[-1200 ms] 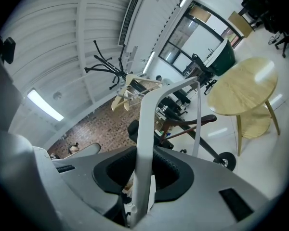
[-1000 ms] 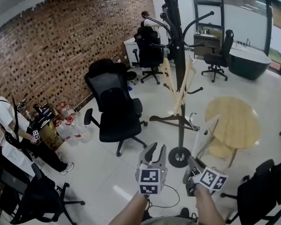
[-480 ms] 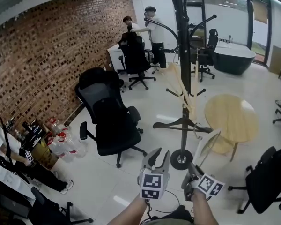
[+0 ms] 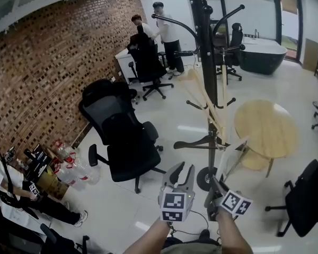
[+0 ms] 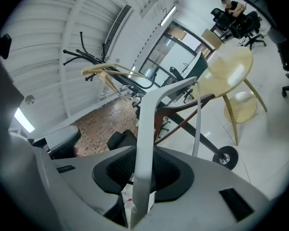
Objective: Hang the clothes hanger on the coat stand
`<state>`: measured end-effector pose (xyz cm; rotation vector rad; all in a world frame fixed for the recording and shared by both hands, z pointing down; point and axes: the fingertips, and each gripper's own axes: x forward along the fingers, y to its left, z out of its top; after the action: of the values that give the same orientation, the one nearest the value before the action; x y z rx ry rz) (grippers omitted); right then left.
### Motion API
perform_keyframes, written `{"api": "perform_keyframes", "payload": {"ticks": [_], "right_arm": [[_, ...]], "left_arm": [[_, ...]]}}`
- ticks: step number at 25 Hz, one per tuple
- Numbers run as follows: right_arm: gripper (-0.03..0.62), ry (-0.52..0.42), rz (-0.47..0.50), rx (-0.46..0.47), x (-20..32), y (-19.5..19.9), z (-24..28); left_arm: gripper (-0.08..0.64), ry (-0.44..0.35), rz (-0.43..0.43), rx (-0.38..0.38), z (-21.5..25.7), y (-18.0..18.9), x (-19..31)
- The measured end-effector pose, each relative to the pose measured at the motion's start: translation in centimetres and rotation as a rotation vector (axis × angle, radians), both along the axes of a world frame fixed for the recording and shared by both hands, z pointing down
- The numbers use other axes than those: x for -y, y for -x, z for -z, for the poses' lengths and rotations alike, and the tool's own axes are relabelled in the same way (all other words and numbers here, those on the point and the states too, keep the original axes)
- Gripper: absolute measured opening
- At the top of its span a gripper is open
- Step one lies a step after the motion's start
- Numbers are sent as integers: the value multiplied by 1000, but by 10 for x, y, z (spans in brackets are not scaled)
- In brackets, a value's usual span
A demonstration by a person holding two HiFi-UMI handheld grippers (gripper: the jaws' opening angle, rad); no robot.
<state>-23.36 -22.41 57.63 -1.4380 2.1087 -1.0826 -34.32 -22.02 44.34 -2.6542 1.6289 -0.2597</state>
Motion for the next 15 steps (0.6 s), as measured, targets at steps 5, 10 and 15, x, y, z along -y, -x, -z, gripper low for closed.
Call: {"api": "perform_keyframes", "payload": {"ticks": [5, 10, 15], "right_arm": [[91, 3, -67, -6, 37, 21, 12], [91, -1, -138, 5, 56, 67, 26], [91, 1, -196, 17, 80, 90, 27]], "left_arm": [[115, 0, -69, -19, 12, 22, 41], [115, -11, -148, -15, 30, 64, 63], [115, -19, -191, -6, 41, 90, 77]]}}
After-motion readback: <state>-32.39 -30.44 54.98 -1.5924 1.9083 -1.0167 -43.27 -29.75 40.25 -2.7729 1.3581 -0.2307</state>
